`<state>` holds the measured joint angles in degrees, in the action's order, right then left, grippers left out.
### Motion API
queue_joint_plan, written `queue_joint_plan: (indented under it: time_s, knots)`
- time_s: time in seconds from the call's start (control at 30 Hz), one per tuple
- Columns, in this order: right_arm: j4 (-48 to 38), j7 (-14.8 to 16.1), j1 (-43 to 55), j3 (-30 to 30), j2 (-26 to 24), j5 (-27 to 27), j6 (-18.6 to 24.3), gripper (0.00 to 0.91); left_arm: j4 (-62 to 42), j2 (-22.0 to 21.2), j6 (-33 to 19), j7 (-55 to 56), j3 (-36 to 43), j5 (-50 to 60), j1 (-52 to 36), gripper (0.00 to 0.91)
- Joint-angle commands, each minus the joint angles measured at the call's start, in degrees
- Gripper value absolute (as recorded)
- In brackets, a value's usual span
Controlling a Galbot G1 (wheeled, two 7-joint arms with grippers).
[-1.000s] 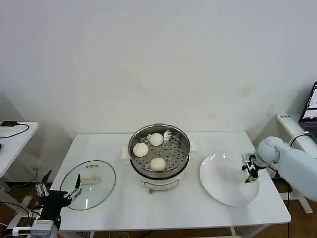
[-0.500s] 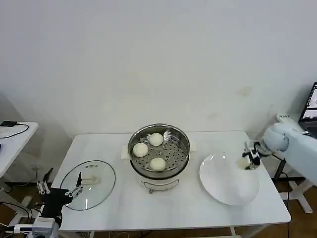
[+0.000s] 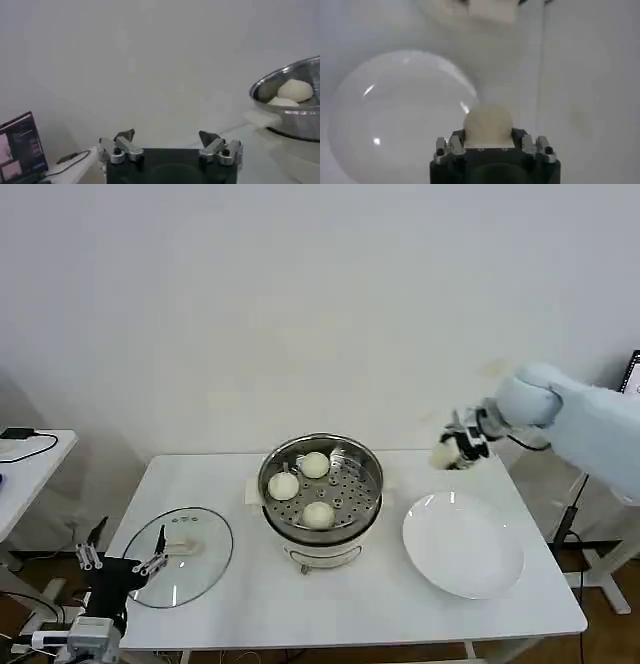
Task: Take steamed baozi put them in steamer then cover it.
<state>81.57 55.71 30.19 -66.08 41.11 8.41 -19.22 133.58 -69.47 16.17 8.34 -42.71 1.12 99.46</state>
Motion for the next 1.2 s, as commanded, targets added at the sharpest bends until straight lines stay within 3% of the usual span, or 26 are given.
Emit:
queue_joint_plan:
  time_s: [0.03, 0.3, 0.57, 1.2]
  knots:
    - [1.29, -3.82, 7.85, -6.79, 13.5, 10.49, -7.42, 0.625, -0.04, -0.3, -0.04, 0.01, 0.03, 0.41, -0.31, 0.907]
    - [-2.44, -8.35, 4.57, -8.08, 23.06, 15.74, -13.97, 0.625, -0.44, -0.74, -0.07, 0.03, 0.02, 0.61, -0.57, 0.907]
    - [-6.01, -10.83, 1.37, -7.76, 27.91, 19.76, -17.21, 0.625, -0.96, -0.47, -0.41, 0.06, -0.4, 0.34, -0.6, 0.907]
    - [-8.32, -9.3, -3.51, -8.05, 24.69, 14.44, -18.74, 0.625, -1.13, -0.34, -0.39, 0.05, -0.53, 0.07, -1.23, 0.907]
